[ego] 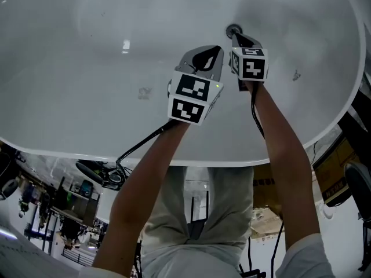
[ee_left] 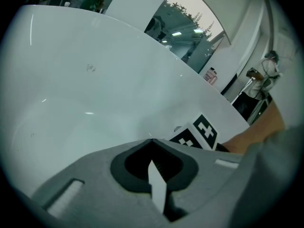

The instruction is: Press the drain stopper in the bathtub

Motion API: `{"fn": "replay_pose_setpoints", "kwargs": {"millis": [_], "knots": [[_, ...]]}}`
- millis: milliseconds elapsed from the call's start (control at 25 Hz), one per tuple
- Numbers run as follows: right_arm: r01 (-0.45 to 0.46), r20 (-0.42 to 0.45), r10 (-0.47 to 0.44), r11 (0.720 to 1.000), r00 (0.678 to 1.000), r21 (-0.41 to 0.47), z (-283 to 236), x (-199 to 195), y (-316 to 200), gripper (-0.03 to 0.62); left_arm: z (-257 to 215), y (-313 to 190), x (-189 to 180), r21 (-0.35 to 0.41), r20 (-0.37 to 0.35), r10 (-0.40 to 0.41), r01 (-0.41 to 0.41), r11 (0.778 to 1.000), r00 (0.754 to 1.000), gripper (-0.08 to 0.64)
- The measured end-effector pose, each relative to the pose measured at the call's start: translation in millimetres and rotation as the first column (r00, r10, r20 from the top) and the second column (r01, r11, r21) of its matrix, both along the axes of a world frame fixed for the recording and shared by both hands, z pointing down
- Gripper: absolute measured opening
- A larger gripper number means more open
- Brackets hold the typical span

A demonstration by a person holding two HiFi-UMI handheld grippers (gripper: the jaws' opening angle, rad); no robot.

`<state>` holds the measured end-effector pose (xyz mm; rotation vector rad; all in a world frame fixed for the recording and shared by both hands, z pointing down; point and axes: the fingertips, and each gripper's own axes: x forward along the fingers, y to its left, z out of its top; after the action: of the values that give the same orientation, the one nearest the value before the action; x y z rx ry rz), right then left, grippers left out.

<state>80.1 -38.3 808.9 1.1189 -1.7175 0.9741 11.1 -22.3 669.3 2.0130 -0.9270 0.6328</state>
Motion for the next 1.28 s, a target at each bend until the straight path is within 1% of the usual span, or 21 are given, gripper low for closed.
{"fn": "replay_pose_setpoints", "kwargs": {"millis": [200,440,640,880,1000,1160,1280], "knots": [[0.011,0.033,-0.012,0.999,0.999,0.034,-36.3,-5.7,8.4,0.006,-22.5,5.7,1.9,0.014,0.000,0.027,-0.027,1.000,1.000,0.005],[-0.009,0.052,0.006,0.998,0.999,0.069,-78.2,-1.7,6.7,0.006,-50.1,10.4,7.6,0.031,0.002,0.065,-0.065,0.997,0.998,0.005],[-0.027,0.074,0.020,0.995,0.997,0.098,-118.0,-1.8,3.7,0.006,-68.1,13.7,8.4,0.034,0.004,0.079,-0.079,0.996,0.997,0.005],[-0.017,0.108,0.001,0.989,0.994,0.149,-161.4,-3.9,4.1,0.006,-89.1,14.1,10.8,0.044,0.002,0.086,-0.086,0.995,0.996,0.005],[-0.020,0.119,-0.001,0.983,0.993,0.181,-186.8,4.6,4.5,0.006,-110.2,13.6,20.9,0.064,0.004,0.100,-0.100,0.993,0.995,0.005],[-0.039,0.147,0.007,0.976,0.989,0.215,-237.5,24.5,20.7,0.006,-158.8,29.3,43.3,0.089,0.005,0.108,-0.108,0.990,0.994,0.005],[-0.051,0.165,0.011,0.970,0.986,0.240,-259.4,29.8,22.2,0.006,-177.8,31.0,51.9,0.101,-0.001,0.121,-0.120,0.988,0.993,0.005]]}}
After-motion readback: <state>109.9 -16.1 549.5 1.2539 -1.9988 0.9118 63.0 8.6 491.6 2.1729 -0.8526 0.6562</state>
